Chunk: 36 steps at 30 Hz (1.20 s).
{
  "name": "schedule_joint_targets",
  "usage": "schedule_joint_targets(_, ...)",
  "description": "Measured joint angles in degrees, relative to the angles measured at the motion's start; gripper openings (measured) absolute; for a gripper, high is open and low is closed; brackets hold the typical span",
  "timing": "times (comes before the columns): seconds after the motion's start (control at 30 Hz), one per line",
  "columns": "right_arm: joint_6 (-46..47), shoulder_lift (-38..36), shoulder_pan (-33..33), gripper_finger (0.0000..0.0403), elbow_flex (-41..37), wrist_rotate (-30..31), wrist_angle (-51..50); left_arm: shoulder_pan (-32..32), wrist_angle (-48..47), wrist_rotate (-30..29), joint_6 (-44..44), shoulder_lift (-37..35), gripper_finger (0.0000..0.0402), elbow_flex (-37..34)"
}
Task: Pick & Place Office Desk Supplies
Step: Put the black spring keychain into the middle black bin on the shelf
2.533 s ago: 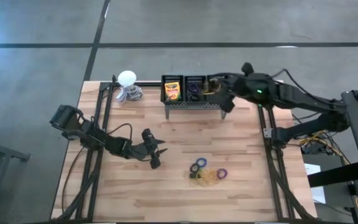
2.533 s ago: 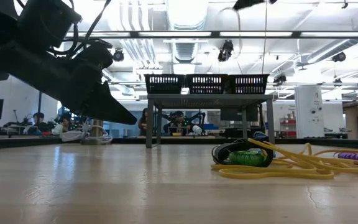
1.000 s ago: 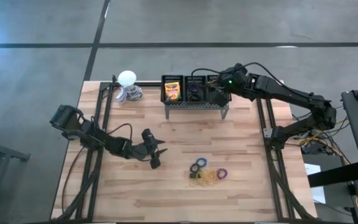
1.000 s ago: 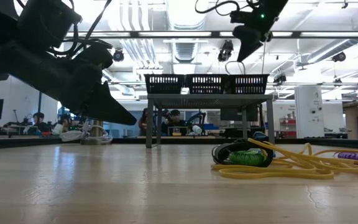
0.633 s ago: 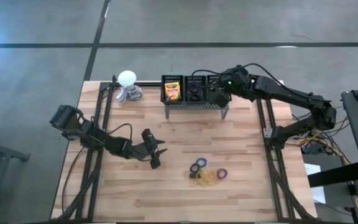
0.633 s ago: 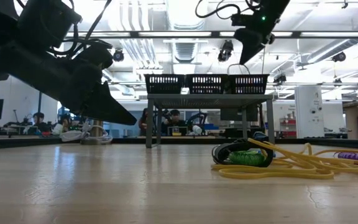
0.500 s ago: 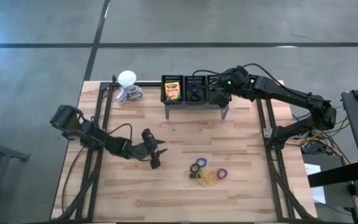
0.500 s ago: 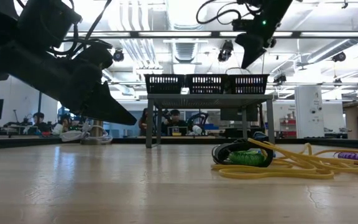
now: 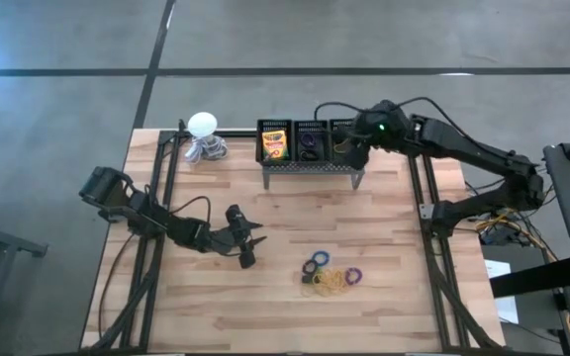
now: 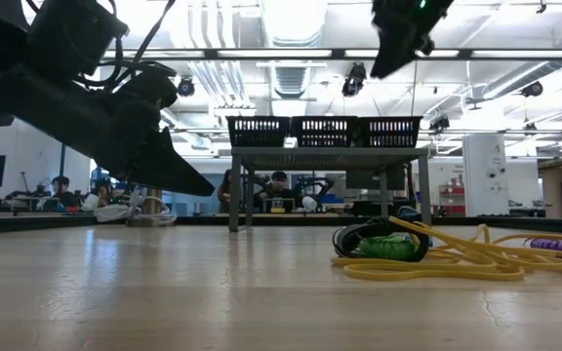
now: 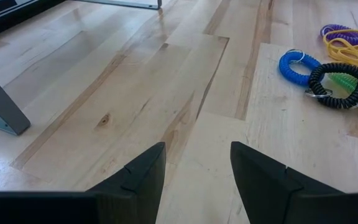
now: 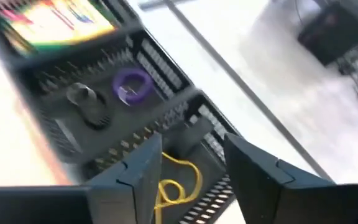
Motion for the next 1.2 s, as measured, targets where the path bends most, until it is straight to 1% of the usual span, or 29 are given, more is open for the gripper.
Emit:
schedule_joint_targets(0.13,2.1,-3.2,7.7,0.0182,-1.5,-0.2,0.1,0.0,0.0,0.0,0.0,0.0,0.0186,0.0)
schedule_joint_targets(0.23,5.3,-4.7,15.5,0.0182,-5.2,0.1,2.5,0.0,0.0,0.0,0.0,0.0,0.0186,0.0)
schedule_joint_targets(0.33,6.3,-5.4,23.7,0.0182,-11.2,0.2,9.4,0.0,0.0,-0.2,0.0,0.0,0.0186,0.0)
schedule_joint_targets(0.43,6.3,-5.3,31.2,0.0182,-18.3,0.2,19.1,0.0,0.1,-0.2,0.0,0.0,0.0186,0.0)
schedule_joint_targets(0.57,8.1,-3.6,37.7,0.0182,-26.3,0.7,31.2,0.0,0.3,-0.2,0.0,0.0,0.0186,0.0)
schedule_joint_targets(0.67,9.9,-1.9,40.3,0.0183,-30.6,0.4,36.7,0.0,0.5,-0.3,0.0,0.0,0.0186,0.0)
schedule_joint_targets(0.73,11.1,-0.4,41.1,0.0182,-32.7,-0.8,38.5,0.0,0.5,-0.4,0.0,0.0,0.0186,0.0)
schedule_joint_targets(0.83,11.7,3.2,41.3,0.0183,-35.4,-4.1,44.1,0.0,0.5,-0.4,0.0,0.0,0.0186,0.0)
schedule_joint_targets(0.93,12.6,7.9,41.3,0.0183,-37.3,-7.3,52.2,0.1,0.7,-0.4,0.0,0.0,0.0186,0.0)
schedule_joint_targets(1.03,13.2,12.0,41.3,0.0183,-36.4,-11.0,52.8,0.2,0.8,-0.4,0.0,0.0,0.0186,0.1)
schedule_joint_targets(1.2,13.0,17.3,41.3,0.0183,-31.6,-17.8,50.9,0.4,0.9,-0.4,0.0,0.0,0.0186,0.1)
